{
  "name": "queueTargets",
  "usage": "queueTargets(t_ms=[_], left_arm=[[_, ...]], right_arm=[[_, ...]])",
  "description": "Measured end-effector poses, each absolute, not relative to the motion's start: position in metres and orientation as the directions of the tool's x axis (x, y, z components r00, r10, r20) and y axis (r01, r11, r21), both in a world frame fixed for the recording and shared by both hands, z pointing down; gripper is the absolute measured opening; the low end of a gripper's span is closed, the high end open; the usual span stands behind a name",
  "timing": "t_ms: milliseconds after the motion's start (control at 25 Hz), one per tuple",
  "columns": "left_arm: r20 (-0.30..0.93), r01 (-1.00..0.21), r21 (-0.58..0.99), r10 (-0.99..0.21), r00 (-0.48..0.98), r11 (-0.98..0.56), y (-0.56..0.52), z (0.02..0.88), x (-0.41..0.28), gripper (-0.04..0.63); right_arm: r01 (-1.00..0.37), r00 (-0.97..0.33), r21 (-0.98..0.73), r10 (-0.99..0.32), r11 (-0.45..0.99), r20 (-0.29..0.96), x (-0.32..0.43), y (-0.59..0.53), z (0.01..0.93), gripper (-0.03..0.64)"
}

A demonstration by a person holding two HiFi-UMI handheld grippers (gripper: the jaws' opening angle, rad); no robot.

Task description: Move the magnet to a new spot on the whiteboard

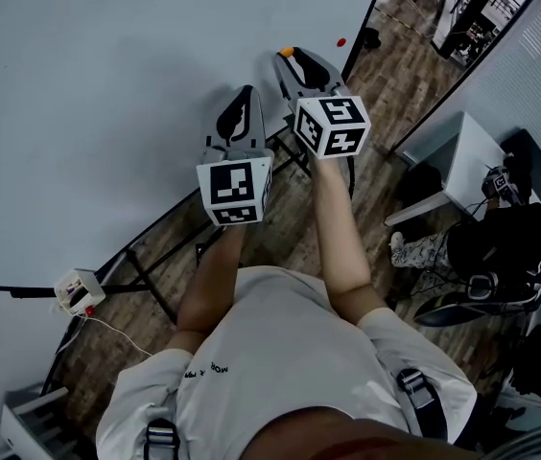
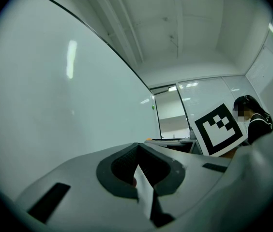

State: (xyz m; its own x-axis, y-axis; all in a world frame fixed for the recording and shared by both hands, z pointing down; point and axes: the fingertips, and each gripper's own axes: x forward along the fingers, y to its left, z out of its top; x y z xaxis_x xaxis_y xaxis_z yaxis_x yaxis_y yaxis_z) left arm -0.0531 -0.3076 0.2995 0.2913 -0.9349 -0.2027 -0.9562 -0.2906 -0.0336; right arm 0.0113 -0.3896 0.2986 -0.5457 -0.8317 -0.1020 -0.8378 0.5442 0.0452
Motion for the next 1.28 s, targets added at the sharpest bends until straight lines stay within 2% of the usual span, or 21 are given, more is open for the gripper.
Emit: queueTargets(t_ms=[1280], left_arm=[[-0.216,-0.963,-0.034,-0.939,0.267,-0.266,-0.307,0.295,-0.066,0.003]], right_arm=[[-0.809,-0.587,0.066,-0.806,0.583,-0.073,-0.010,-0.421,0.298,0.130]])
